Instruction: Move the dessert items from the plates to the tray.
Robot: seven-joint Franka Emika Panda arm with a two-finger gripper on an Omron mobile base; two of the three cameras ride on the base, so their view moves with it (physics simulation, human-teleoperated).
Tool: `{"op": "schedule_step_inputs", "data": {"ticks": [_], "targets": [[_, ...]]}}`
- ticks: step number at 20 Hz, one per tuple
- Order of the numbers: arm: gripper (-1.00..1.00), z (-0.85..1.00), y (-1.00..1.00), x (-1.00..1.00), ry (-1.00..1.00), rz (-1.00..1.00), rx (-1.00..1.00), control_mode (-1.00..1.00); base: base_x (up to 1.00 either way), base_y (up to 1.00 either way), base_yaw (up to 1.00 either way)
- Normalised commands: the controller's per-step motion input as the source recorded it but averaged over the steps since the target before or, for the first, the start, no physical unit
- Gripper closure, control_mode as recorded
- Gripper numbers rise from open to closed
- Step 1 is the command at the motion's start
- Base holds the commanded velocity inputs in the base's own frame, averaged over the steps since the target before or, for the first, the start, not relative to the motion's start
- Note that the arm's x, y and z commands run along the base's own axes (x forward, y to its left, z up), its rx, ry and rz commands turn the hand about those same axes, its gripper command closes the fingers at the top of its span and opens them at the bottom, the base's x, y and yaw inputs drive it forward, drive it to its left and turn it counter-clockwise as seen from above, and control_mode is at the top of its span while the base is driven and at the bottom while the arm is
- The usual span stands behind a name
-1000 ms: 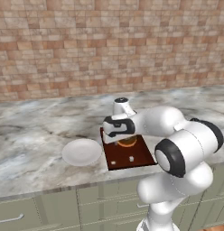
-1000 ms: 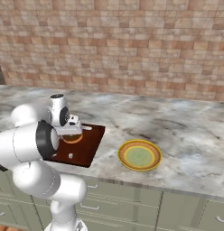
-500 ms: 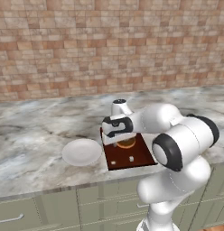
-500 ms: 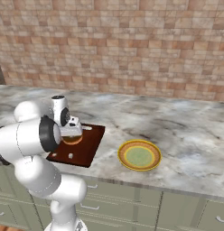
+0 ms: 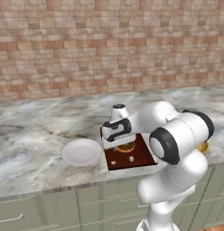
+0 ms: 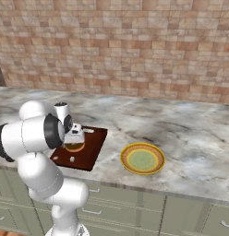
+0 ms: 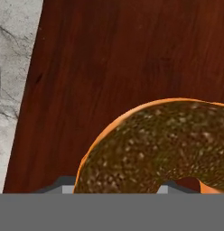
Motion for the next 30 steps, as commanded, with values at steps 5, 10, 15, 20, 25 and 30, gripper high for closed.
{"op": "schedule_step_inputs", "data": {"ticks": [5,10,15,20,25,30], "targets": [[1.00,-0.27,0.00,0.00,0.00,0.00,0.00,-1.00,0.00,0.00,0.00],[1.00,-0.06,0.00,0.00,0.00,0.00,0.00,-1.00,0.00,0.00,0.00],[-1.00,0.00,0.00,0.00,0.00,0.00,0.00,-1.00,0.00,0.00,0.00],[-1.00,0.00,0.00,0.00,0.00,0.00,0.00,-1.00,0.00,0.00,0.00],[-1.00,0.01,0.00,0.00,0.00,0.00,0.00,-1.00,0.00,0.00,0.00],[-1.00,0.25,0.00,-0.04,-0.02,0.00,0.00,-1.00,0.00,0.00,0.00]]}}
